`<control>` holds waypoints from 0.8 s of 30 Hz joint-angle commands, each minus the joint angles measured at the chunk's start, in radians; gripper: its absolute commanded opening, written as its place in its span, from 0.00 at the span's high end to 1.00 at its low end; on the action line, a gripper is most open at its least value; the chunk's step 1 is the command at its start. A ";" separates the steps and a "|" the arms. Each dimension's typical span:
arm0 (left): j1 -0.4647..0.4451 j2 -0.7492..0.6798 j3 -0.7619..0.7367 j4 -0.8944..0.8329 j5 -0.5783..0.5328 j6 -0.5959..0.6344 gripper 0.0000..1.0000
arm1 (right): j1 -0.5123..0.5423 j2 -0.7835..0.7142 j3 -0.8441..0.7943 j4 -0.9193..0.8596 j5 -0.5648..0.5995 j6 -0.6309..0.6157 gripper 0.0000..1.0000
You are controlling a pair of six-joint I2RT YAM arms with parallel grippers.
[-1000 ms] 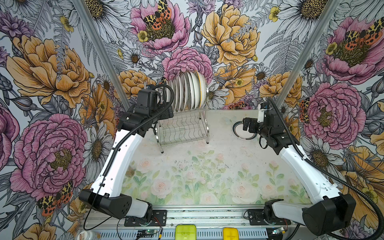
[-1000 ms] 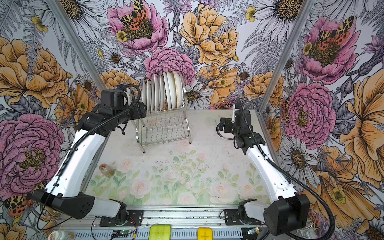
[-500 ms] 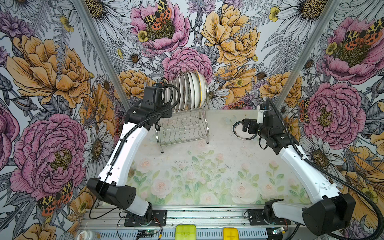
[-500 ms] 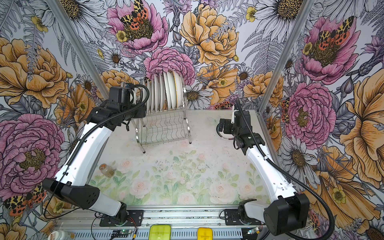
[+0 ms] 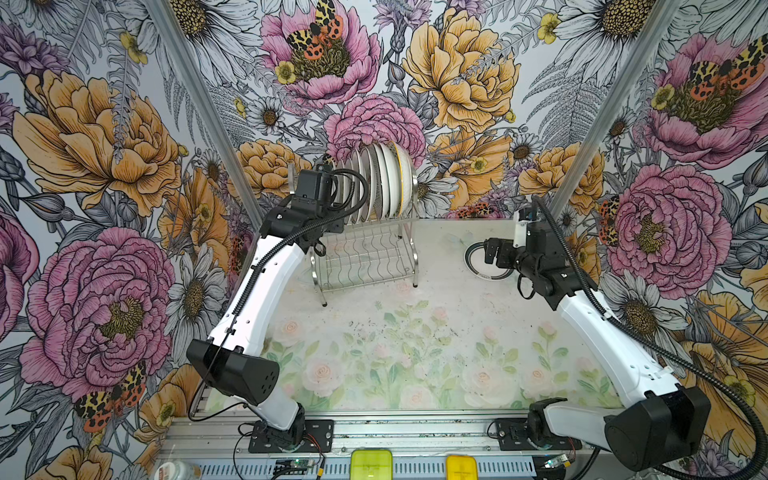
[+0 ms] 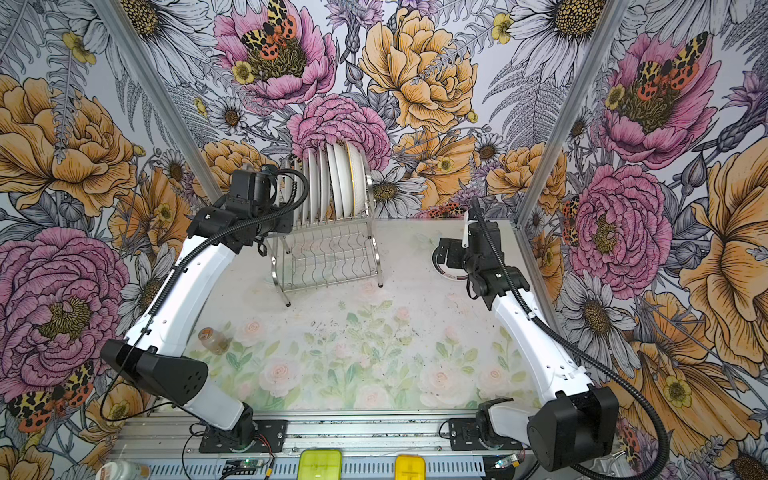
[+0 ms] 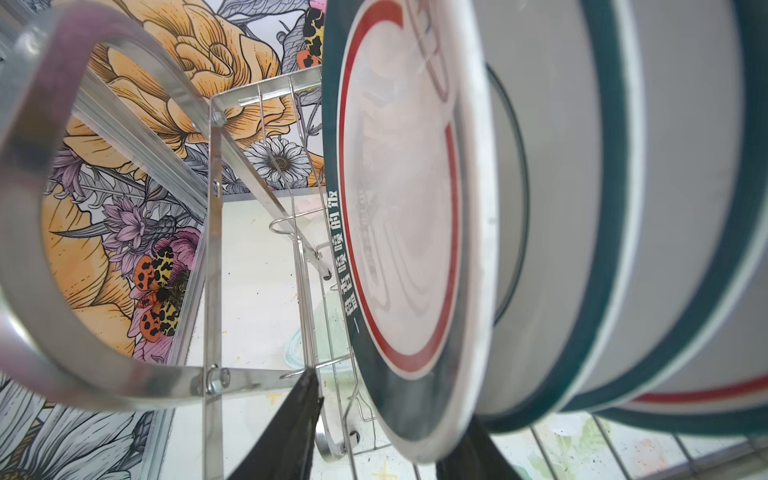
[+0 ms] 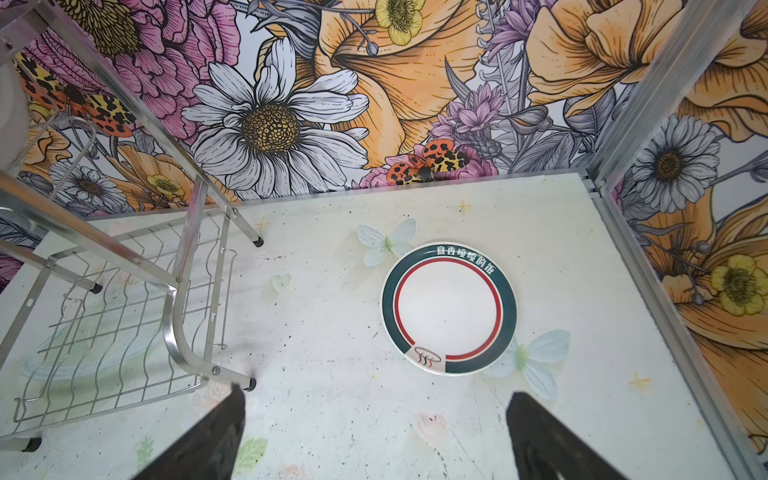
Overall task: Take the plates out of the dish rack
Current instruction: 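Slide the left gripper fingers around the front green-rimmed plate in the rack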
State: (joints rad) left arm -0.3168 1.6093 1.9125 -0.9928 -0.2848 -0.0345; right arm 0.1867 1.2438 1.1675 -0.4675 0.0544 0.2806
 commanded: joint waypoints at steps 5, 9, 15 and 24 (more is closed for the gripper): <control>-0.006 0.039 0.040 0.043 -0.042 0.058 0.61 | -0.002 -0.004 0.009 0.004 -0.026 0.002 0.00; -0.003 0.028 0.007 0.112 -0.041 0.066 0.62 | -0.001 -0.005 0.009 0.003 -0.035 0.002 0.01; -0.004 -0.007 -0.058 0.200 -0.032 0.072 0.66 | -0.003 -0.007 0.004 0.003 -0.044 0.003 0.01; 0.016 -0.039 -0.130 0.267 -0.029 0.071 0.72 | -0.003 -0.006 0.015 0.003 -0.054 0.003 0.01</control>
State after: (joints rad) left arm -0.3161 1.6070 1.8004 -0.7834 -0.2993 0.0319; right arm 0.1864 1.2438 1.1675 -0.4675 0.0158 0.2806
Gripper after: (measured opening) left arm 0.280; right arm 0.991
